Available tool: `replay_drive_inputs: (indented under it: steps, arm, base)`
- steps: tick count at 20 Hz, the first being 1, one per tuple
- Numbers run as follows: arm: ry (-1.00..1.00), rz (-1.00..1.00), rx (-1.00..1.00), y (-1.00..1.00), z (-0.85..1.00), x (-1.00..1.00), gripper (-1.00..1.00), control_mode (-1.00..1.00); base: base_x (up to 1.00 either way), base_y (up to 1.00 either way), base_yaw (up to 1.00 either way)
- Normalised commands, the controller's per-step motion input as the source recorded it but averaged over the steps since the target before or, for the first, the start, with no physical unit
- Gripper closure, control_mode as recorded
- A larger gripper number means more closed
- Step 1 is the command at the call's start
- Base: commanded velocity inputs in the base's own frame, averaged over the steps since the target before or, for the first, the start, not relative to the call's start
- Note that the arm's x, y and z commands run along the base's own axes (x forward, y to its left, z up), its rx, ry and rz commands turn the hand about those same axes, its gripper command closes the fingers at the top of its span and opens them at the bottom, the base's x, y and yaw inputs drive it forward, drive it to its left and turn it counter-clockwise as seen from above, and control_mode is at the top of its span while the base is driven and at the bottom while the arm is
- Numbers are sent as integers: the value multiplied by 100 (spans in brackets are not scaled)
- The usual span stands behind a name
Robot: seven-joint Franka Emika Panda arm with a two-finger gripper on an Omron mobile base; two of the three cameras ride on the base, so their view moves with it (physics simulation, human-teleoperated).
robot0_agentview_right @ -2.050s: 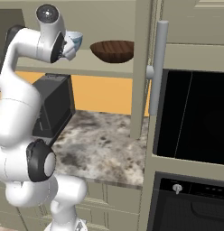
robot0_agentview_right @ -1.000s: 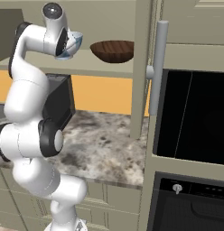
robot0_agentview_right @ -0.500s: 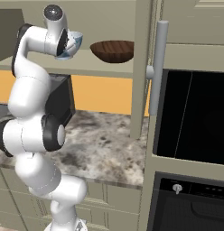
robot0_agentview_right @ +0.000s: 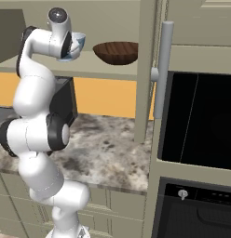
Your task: Move the bowls from the cabinet to the plates on the dining table.
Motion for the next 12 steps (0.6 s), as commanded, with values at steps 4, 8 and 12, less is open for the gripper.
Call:
replay_drive_inputs:
  steps: [4,8,12]
  arm:
    - [0,0,0,0,0,0,-100,-100]
    - [0,0,0,0,0,0,100,-100]
    - [0,0,0,0,0,0,100,-100]
  base:
    - [0,0,0]
    - [0,0,0]
    - [0,0,0]
